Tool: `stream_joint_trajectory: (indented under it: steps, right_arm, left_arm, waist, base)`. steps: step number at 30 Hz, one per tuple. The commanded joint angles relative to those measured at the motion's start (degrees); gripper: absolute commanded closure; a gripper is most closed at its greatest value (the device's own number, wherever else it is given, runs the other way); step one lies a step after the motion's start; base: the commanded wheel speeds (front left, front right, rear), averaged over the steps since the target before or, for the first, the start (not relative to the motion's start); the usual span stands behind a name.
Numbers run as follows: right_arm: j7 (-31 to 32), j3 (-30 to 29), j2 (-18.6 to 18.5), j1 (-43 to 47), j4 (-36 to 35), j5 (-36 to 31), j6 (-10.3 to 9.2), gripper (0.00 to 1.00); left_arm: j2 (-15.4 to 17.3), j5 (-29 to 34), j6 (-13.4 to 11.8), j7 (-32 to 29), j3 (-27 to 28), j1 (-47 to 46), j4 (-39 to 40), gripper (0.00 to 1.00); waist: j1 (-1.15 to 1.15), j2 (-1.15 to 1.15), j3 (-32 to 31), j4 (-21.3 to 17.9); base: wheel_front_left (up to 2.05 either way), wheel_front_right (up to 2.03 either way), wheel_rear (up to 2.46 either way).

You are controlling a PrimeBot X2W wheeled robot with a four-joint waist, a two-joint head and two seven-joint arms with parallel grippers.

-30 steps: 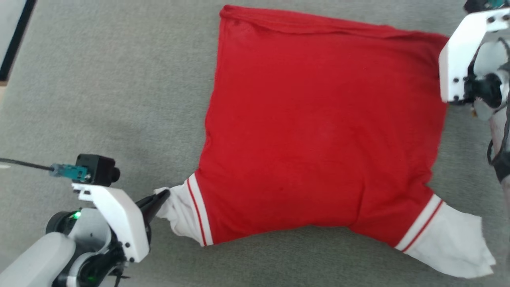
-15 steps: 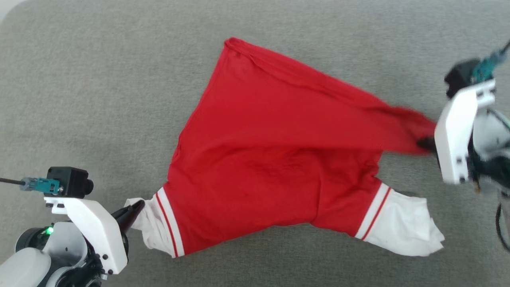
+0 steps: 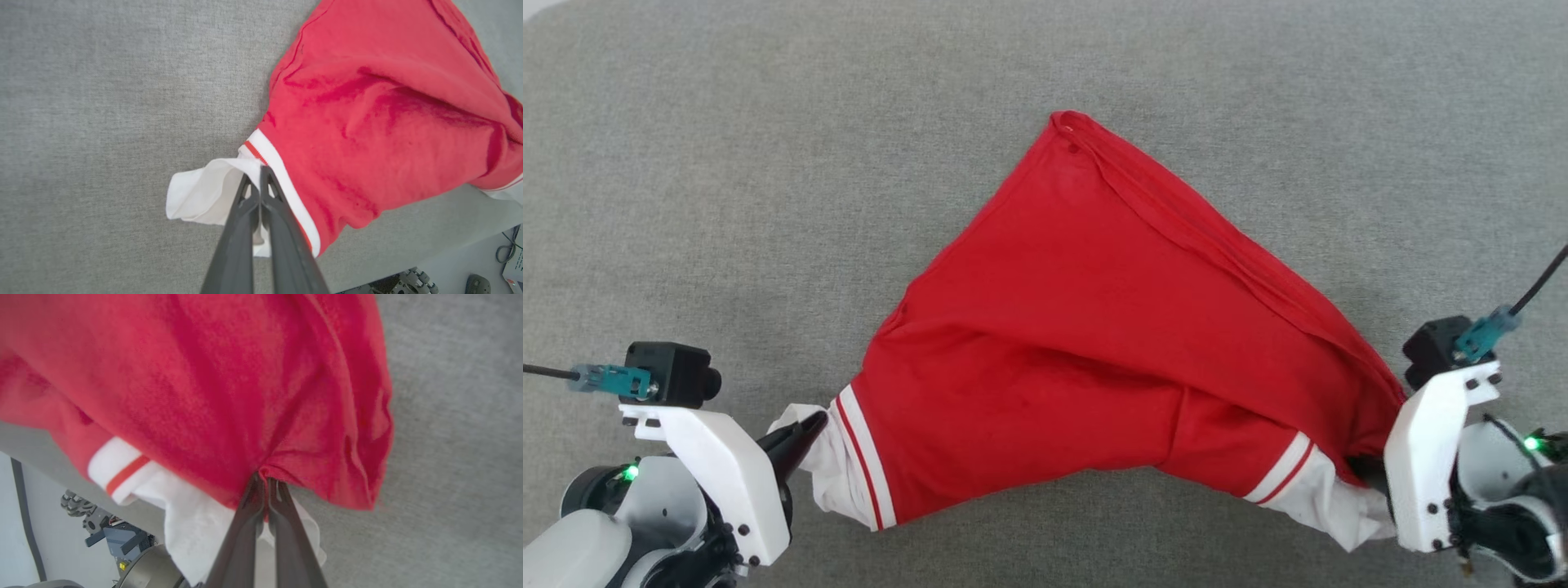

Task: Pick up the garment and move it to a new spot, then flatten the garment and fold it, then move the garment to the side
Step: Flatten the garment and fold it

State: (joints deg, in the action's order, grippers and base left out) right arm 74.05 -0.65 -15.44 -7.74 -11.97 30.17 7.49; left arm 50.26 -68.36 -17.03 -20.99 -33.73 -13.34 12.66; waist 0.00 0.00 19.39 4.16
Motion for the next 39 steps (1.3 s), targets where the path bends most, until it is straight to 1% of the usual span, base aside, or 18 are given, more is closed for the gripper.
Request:
stream_joint_trajectory:
  steps: [1,2,3,6,10,17,20,23,24,26,29,35,39]
  right_arm:
    - [-3.2,0.9,0.1,0.0,2.3,-1.2,0.00,0.68]
    - [-4.5,1.5,0.3,0.1,3.8,-1.6,0.00,0.58]
    - [-5.7,1.8,0.3,0.0,5.2,-2.2,0.00,0.00]
    - [-8.0,2.3,0.1,-0.7,7.1,-2.7,-0.01,0.00]
    - [-8.5,1.9,-0.9,-1.1,5.3,-2.6,-0.03,0.00]
    - [-5.6,-2.0,0.6,-1.6,-6.0,-3.3,0.00,0.00]
    - [-6.3,-2.2,1.0,-3.5,-11.0,-3.7,0.00,0.00]
    - [-8.7,-1.3,0.9,-6.4,-13.0,-5.1,0.00,0.00]
    - [-9.8,-0.8,1.3,-7.6,-12.8,-5.5,0.00,0.00]
    - [-12.4,0.7,1.0,-10.4,-11.8,-6.6,0.00,0.00]
    - [-16.9,3.1,1.5,-15.0,-8.2,-7.4,0.00,0.00]
    - [-24.1,7.7,1.3,-24.7,3.5,-8.6,0.00,0.00]
    - [-26.4,11.1,0.0,-30.5,12.4,-9.0,0.00,0.00]
  left_arm:
    - [-0.4,0.0,0.5,0.0,0.0,-0.5,-0.4,1.00]
    - [-0.5,0.0,0.6,-0.1,-0.1,-0.7,-0.6,1.00]
    - [-0.7,0.1,0.8,-0.1,-0.2,-0.9,-0.8,1.00]
    - [-1.0,0.3,1.1,-0.2,-0.5,-1.2,-1.5,1.00]
    - [-1.4,0.2,1.5,0.0,-0.8,-1.2,-1.9,1.00]
    - [-2.0,-0.3,1.1,0.0,-1.0,-0.4,-2.0,1.00]
    - [-2.4,-0.3,1.2,-0.1,-1.2,-0.5,-1.8,1.00]
    - [-2.7,0.0,1.4,-0.3,-1.7,-1.1,-1.8,1.00]
    - [-2.9,0.2,1.5,-0.3,-1.8,-1.3,-1.8,1.00]
    - [-3.4,0.2,1.7,-0.4,-2.0,-1.6,-1.9,1.00]
    - [-4.1,0.6,2.1,-0.7,-2.7,-2.4,-2.2,1.00]
    - [-6.3,1.7,3.7,-1.8,-4.4,-5.2,-3.3,1.00]
    - [-8.1,2.6,5.1,-2.8,-5.9,-7.4,-4.7,1.00]
  waist:
    - [0.00,0.00,0.2,0.2]
    - [0.00,0.00,0.2,0.3]
    - [0.00,0.00,0.1,0.4]
    - [0.00,0.00,-0.2,0.7]
    - [0.00,0.00,-0.8,0.9]
    - [0.00,0.00,-2.2,1.7]
    - [0.00,0.00,-2.5,2.4]
    - [0.00,0.00,-2.6,3.3]
    - [0.00,0.00,-2.7,3.6]
    - [0.00,0.00,-2.7,4.3]
    - [0.00,0.00,-2.5,5.7]
    - [0.00,0.00,-1.5,9.6]
    - [0.00,0.00,-0.5,12.7]
  base:
    - [0.00,0.00,0.00]
    - [0.00,0.00,0.00]
    - [0.00,0.00,0.00]
    - [0.00,0.00,0.00]
    - [0.00,0.00,0.00]
    - [0.00,0.00,0.00]
    - [0.00,0.00,0.00]
    - [0.00,0.00,0.00]
    - [0.00,0.00,0.00]
    - [0.00,0.00,0.00]
    - [0.00,0.00,0.00]
    - [0.00,0.00,0.00]
    - [0.00,0.00,0.00]
